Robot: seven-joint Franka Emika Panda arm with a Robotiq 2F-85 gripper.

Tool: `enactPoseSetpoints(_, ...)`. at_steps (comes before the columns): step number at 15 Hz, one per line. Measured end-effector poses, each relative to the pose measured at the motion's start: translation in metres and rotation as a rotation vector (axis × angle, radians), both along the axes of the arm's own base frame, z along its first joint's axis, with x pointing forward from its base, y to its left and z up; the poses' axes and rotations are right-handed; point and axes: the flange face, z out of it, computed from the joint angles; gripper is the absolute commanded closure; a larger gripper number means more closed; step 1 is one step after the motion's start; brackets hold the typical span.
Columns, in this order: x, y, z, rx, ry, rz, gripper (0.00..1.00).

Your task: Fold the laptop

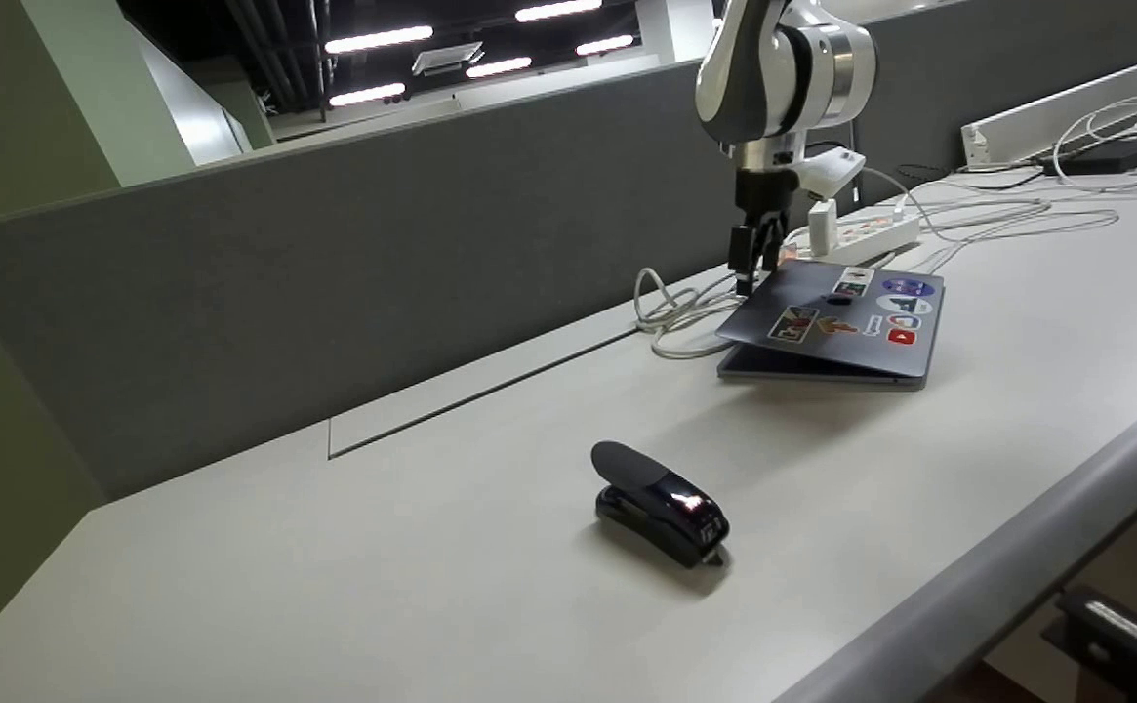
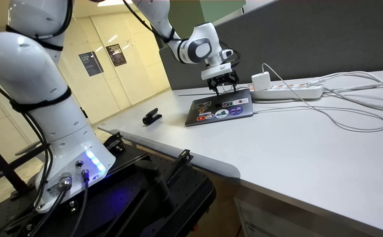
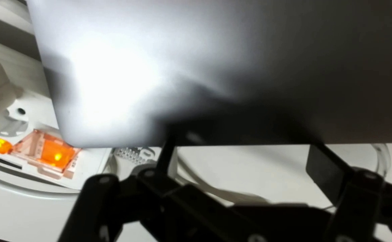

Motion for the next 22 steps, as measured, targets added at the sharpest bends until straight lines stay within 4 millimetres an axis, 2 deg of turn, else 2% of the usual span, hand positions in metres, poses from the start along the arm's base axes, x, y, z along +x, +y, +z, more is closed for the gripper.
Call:
enactPoseSetpoints(14,0.006,0.001,0.002,-0.016,-0.001,0.029,0.0)
enactPoseSetpoints(22,0.011,0.003,-0.006,-0.026,0.011,0.057,0.0)
